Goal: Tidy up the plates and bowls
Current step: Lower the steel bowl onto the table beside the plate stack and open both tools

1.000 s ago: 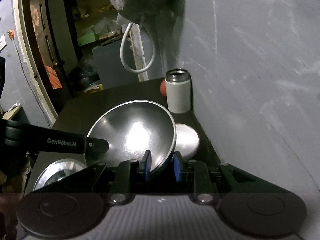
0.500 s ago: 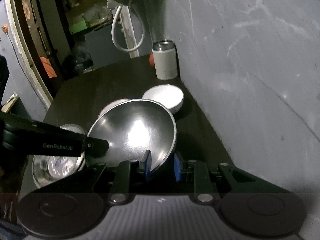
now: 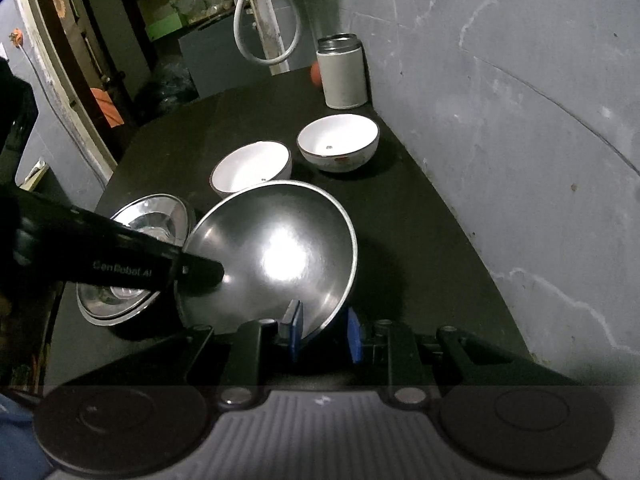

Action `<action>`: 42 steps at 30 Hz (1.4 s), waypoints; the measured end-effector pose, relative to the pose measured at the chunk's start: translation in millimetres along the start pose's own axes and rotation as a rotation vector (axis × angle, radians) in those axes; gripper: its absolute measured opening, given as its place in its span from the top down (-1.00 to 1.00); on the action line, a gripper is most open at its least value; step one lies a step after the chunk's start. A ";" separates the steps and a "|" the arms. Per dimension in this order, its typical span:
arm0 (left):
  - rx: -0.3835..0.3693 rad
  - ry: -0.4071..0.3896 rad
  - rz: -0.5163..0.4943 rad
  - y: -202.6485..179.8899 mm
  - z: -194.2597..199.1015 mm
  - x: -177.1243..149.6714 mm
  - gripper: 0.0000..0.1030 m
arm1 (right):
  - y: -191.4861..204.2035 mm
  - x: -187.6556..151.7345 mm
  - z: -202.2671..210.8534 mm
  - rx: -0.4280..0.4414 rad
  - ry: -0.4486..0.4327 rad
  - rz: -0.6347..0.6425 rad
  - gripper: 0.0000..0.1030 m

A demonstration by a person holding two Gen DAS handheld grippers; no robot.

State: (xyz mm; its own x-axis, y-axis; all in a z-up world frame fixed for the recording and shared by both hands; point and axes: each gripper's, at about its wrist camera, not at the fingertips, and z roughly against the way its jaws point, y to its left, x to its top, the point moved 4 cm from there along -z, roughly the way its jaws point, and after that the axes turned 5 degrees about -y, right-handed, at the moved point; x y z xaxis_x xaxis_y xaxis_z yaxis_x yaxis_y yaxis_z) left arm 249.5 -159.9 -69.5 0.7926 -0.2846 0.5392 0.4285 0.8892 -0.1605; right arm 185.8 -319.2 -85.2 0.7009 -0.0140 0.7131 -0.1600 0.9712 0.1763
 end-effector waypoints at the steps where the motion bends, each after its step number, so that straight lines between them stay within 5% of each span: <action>1: 0.001 0.008 -0.003 -0.3 -1.3 -1.2 0.67 | 0.1 0.3 -0.5 0.000 0.004 0.002 0.48; 28: 0.017 0.014 0.027 8.7 -3.4 -1.9 0.53 | -0.5 -3.8 0.8 -0.005 0.004 0.006 0.44; 32: 0.025 -0.006 0.029 11.0 0.7 0.6 0.31 | -0.6 -2.8 2.0 -0.015 -0.009 0.003 0.31; 35: 0.045 -0.033 0.013 9.7 6.2 3.2 -0.20 | -2.6 -2.5 2.8 -0.020 -0.017 -0.008 0.03; 40: 0.063 -0.078 0.004 11.7 14.9 9.5 -0.52 | -3.5 -0.9 2.9 -0.019 -0.029 -0.022 -0.42; 42: 0.087 -0.093 0.010 14.7 17.4 11.5 -0.80 | -3.2 -0.9 2.5 -0.024 -0.038 -0.032 -0.63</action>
State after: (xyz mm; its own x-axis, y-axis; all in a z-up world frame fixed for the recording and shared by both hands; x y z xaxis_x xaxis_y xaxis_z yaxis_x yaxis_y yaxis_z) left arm 257.4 -144.0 -51.3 0.7511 -0.2444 0.6133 0.3783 0.9207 -0.0963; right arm 184.0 -322.9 -84.6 0.6787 -0.0540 0.7324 -0.1208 0.9755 0.1839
